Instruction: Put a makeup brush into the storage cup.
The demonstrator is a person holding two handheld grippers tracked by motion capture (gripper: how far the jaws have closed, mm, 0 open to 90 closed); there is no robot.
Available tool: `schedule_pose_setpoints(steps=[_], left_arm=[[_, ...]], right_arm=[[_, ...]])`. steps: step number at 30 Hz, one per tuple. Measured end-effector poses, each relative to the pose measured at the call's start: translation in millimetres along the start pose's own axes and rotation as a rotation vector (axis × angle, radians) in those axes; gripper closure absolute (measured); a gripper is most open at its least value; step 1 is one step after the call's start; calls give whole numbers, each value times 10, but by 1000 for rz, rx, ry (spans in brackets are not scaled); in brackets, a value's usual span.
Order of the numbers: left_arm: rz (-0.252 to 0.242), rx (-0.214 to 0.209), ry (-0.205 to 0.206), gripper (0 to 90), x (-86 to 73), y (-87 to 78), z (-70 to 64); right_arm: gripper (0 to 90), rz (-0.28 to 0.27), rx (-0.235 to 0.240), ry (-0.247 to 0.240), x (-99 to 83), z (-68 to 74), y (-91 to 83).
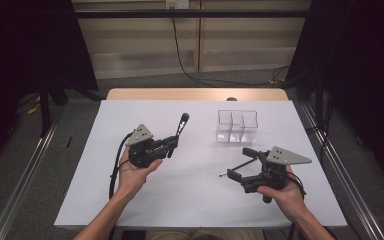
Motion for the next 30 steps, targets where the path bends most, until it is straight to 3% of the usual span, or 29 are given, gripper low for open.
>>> schedule_pose_setpoints(steps=[6, 12, 15, 16, 30], left_arm=[[-19, 11, 24, 796, -38, -116, -34], [-36, -4, 8, 795, -57, -187, -98], [-24, -11, 51, 795, -83, -205, -135], [-29, -14, 29, 796, -78, -217, -154], [-59, -24, 35, 795, -152, -242, -262]], right_arm=[[29, -14, 15, -8, 26, 49, 140], [16, -6, 53, -20, 63, 96, 241], [15, 10, 80, -28, 98, 128, 305], [15, 15, 87, -30, 111, 138, 326], [72, 42, 169, -33, 226, 190, 664]])
Point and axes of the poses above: each handheld gripper's, and its own axes: y roughly forward along the jaws, x roughly out of its top, z roughly to its left, the point moved 8 cm from there along y, roughly forward along the jaws, and after that the axes turned 14 degrees about x, right-handed, at the moved point
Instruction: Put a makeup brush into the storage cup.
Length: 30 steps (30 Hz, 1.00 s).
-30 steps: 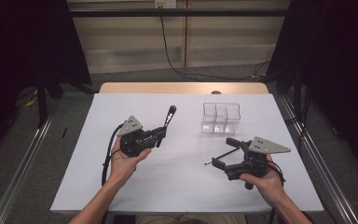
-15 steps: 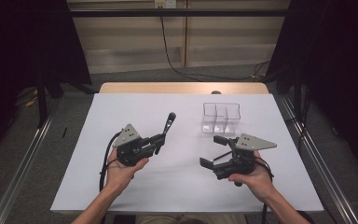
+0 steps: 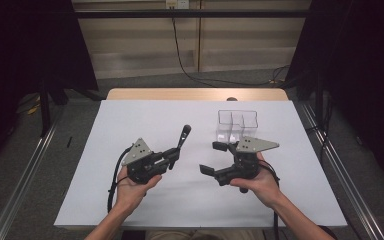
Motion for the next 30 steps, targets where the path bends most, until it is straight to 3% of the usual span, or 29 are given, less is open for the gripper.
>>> schedule_pose_setpoints(steps=[7, 15, 22, 30], left_arm=[[0, -12, -4, 795, -35, -8, -43], [-5, -19, -7, 795, -30, 1, -70], [7, -43, 2, 795, -58, 37, -123], [4, -41, 3, 795, -44, 33, -124]], right_arm=[[121, 8, 23, -6, 24, -33, 161], [208, 3, 49, 24, 30, -75, 307], [322, -11, 66, 33, 70, -95, 389], [485, -41, 56, 46, 126, -158, 398]])
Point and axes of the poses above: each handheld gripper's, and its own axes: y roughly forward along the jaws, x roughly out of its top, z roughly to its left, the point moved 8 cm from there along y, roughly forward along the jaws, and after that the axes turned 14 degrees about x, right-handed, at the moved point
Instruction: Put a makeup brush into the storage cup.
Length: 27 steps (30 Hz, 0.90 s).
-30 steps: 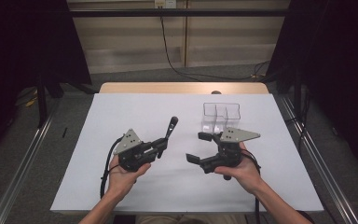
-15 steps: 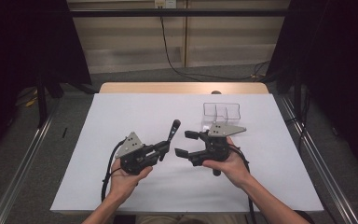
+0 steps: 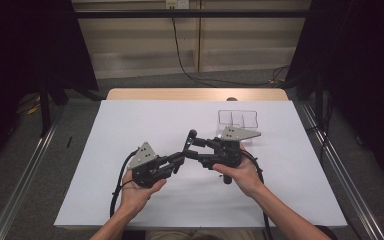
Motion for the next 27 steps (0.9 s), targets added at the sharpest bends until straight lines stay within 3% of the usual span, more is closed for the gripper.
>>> schedule_pose_setpoints(steps=[9, 10, 18, 27], left_arm=[[0, -3, 5, 795, 7, 19, -18], [-8, 11, -2, 795, 21, 16, -15], [-2, -4, 9, 795, 1, 35, -44], [8, -9, 12, 794, -42, 50, -64]], right_arm=[[629, -23, 8, 26, 12, -51, 49], [648, -24, 7, 23, 17, -58, 47], [750, -29, 46, 38, 2, -40, 72], [792, -26, 82, 50, -13, -15, 89]])
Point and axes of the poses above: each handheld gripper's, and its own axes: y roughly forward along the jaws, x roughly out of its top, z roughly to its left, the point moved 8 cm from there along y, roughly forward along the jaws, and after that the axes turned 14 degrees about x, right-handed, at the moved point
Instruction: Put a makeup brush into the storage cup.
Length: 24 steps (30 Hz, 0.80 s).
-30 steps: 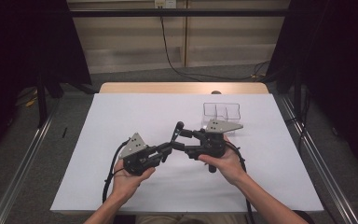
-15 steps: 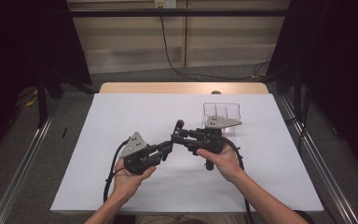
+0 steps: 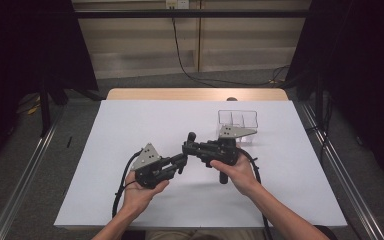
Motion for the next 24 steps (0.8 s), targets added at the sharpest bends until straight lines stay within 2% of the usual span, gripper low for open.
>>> schedule_pose_setpoints(steps=[7, 14, 19, 24], left_arm=[[10, -5, 6, 787, -26, 27, -7], [13, 1, 1, 741, -53, 45, -5], [13, 11, -5, 705, -53, 42, -1], [11, 21, -8, 626, -51, 37, 6]], right_arm=[[802, 13, 10, -3, -22, 4, 8], [802, 21, 19, -13, -29, 28, 22], [802, 23, 16, -18, -23, 34, 10], [802, 21, 6, -24, -15, 33, -5]])
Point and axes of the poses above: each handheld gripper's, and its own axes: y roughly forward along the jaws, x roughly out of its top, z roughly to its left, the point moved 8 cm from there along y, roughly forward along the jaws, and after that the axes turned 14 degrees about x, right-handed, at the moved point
